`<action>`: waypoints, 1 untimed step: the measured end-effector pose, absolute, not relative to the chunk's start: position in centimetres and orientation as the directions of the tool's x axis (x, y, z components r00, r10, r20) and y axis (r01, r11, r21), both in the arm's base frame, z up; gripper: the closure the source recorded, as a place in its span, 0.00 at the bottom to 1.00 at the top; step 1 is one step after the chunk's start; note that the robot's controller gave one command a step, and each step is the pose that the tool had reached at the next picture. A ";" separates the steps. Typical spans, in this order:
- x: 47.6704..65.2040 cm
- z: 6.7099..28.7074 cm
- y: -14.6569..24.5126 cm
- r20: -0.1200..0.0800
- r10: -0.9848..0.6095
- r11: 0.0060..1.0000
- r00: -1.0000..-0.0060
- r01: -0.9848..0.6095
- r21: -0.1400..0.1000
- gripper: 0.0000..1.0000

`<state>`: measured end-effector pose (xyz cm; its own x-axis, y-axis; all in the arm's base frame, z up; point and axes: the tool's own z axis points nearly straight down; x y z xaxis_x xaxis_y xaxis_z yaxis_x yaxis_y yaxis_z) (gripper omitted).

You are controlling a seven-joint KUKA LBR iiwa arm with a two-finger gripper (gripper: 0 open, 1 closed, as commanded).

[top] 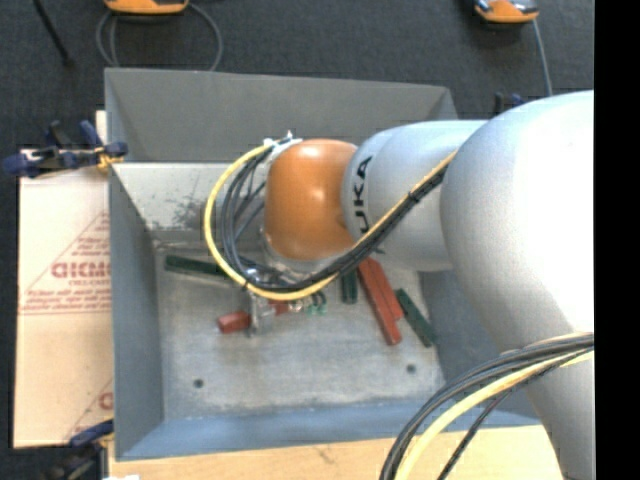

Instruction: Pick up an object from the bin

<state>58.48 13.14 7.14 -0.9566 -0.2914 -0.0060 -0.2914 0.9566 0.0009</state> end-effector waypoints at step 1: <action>57.5 21.7 12.4 -0.012 -0.392 0.920 -0.920 -0.392 -0.003 1.00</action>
Offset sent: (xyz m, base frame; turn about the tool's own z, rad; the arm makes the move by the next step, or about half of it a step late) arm -0.0120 -0.0062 0.1394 -0.1095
